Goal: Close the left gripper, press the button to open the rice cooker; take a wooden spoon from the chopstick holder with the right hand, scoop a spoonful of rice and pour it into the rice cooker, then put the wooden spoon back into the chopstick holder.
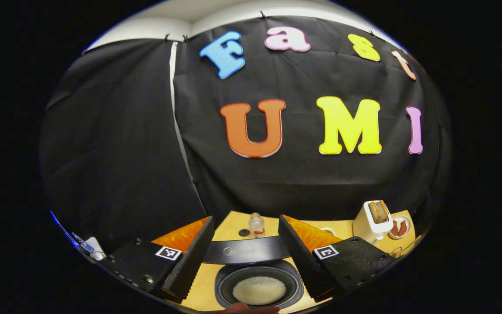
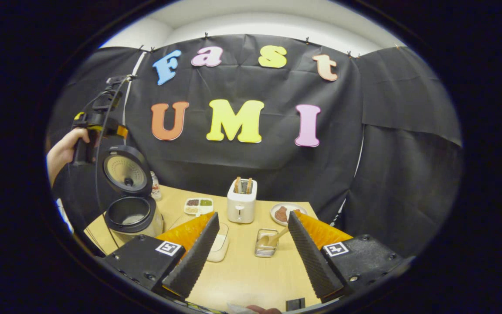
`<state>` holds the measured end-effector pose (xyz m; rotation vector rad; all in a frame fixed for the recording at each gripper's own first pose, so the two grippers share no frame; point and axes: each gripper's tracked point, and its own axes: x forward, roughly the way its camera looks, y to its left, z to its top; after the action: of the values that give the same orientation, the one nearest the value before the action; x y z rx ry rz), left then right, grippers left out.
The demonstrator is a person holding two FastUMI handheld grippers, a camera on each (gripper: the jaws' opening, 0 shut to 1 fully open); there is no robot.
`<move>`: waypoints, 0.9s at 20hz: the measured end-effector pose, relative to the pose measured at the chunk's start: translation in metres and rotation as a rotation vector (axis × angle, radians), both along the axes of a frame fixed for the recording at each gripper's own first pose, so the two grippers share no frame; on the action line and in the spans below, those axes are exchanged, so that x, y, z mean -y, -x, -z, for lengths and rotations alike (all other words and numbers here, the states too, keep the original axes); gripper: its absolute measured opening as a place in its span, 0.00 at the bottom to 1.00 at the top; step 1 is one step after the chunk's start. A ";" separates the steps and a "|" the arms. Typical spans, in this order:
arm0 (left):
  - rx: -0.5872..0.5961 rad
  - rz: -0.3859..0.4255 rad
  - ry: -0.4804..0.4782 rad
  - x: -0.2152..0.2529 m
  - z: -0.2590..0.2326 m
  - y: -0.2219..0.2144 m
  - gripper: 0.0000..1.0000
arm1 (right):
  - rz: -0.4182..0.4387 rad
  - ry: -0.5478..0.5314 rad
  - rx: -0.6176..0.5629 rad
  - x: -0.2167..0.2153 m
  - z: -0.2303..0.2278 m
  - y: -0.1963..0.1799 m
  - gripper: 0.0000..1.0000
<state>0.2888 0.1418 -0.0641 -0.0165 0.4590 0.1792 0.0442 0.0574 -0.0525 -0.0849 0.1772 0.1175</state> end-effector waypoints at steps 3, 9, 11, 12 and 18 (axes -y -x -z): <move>-0.115 -0.024 0.068 -0.006 0.028 -0.003 0.99 | -0.013 0.011 -0.024 -0.003 0.005 0.004 1.00; -0.217 0.002 0.154 0.015 0.062 0.029 0.98 | -0.018 0.017 -0.062 -0.003 0.013 0.004 1.00; -0.280 0.006 0.164 0.024 0.091 0.052 0.98 | -0.028 0.014 -0.073 -0.006 0.016 0.006 1.00; -0.314 0.009 0.159 0.026 0.107 0.066 0.98 | -0.029 0.015 -0.075 -0.006 0.017 0.006 1.00; -0.412 0.023 0.167 0.041 0.167 0.126 0.99 | -0.045 0.025 -0.129 -0.009 0.038 0.014 1.00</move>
<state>0.1633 0.1004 -0.2307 -0.1395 0.8844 0.1213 0.0299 0.0664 -0.0901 -0.1060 0.3060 0.1658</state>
